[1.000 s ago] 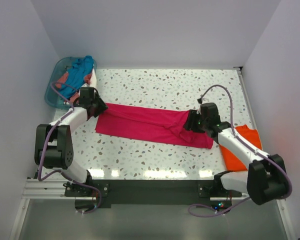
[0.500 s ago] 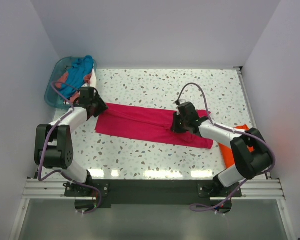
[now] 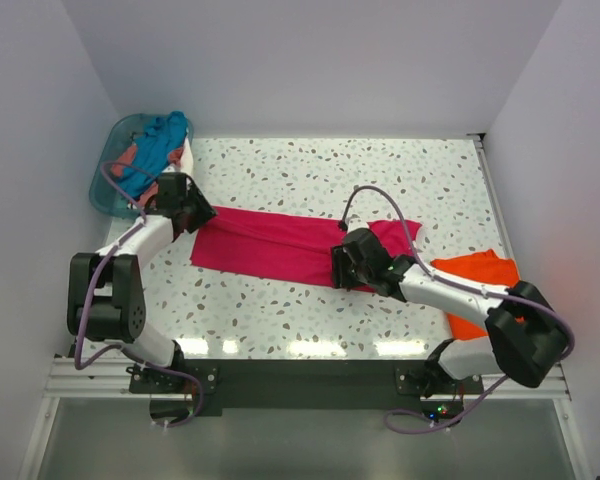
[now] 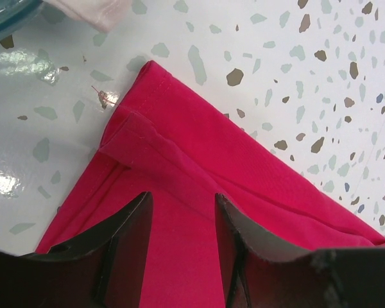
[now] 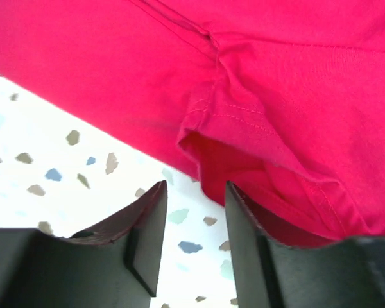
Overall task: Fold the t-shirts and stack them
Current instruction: Fold the tshirt
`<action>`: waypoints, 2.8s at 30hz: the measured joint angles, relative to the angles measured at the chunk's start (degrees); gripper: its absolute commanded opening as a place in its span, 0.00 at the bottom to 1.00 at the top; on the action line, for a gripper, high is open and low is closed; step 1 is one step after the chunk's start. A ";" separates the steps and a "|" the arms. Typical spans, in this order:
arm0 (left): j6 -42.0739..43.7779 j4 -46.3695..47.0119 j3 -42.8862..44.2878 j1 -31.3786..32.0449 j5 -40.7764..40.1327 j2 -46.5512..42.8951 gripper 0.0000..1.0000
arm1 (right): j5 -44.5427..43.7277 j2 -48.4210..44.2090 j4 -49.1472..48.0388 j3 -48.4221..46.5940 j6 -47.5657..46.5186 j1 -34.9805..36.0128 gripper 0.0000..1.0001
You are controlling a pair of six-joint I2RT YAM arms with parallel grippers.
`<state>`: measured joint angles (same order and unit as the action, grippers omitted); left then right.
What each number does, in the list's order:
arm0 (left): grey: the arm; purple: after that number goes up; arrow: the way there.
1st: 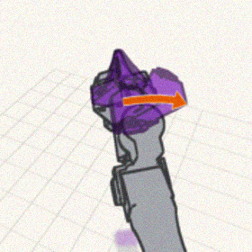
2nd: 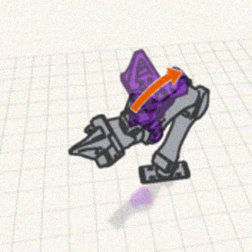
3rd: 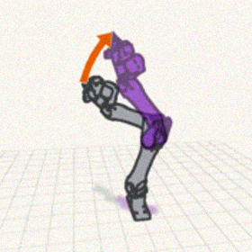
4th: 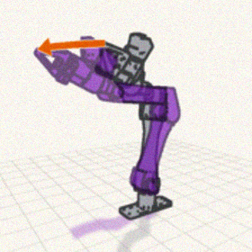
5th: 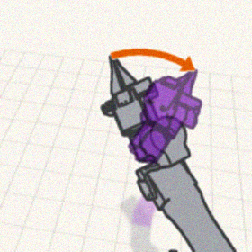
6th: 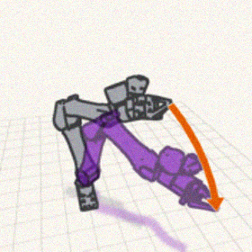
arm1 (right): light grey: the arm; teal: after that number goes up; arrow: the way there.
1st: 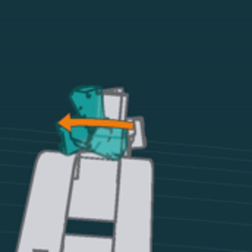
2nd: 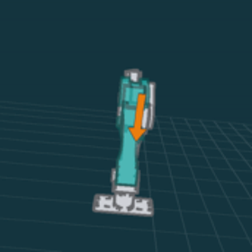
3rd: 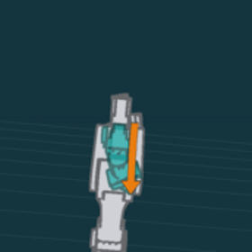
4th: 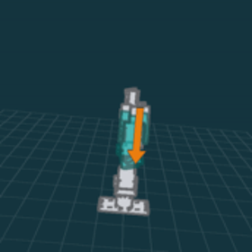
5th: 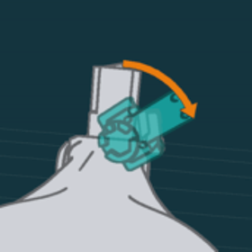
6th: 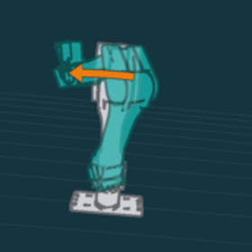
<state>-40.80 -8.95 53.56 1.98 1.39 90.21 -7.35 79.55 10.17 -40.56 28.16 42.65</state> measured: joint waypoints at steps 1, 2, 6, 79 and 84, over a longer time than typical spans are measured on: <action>0.07 -0.02 0.00 0.00 0.02 -0.20 0.49 | -0.17 -1.42 0.37 0.04 0.04 0.20 0.47; 0.11 -0.07 0.00 0.00 0.02 -0.44 0.49 | -0.24 -2.71 0.81 0.04 0.02 0.33 0.48; 0.46 -0.11 0.00 0.00 0.02 -1.44 0.49 | -2.56 -9.05 3.80 -0.42 0.15 0.55 0.47; 3.89 -8.46 2.84 9.79 -17.07 8.35 0.30 | -1.36 4.20 8.41 -1.07 6.34 -21.51 0.33; 3.34 -9.14 1.16 9.79 -16.17 4.81 0.30 | -0.39 3.65 8.24 -0.68 6.16 -22.34 0.33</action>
<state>-37.45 -18.09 54.72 11.77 -14.79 95.02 -7.75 83.20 18.41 -41.23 34.33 20.32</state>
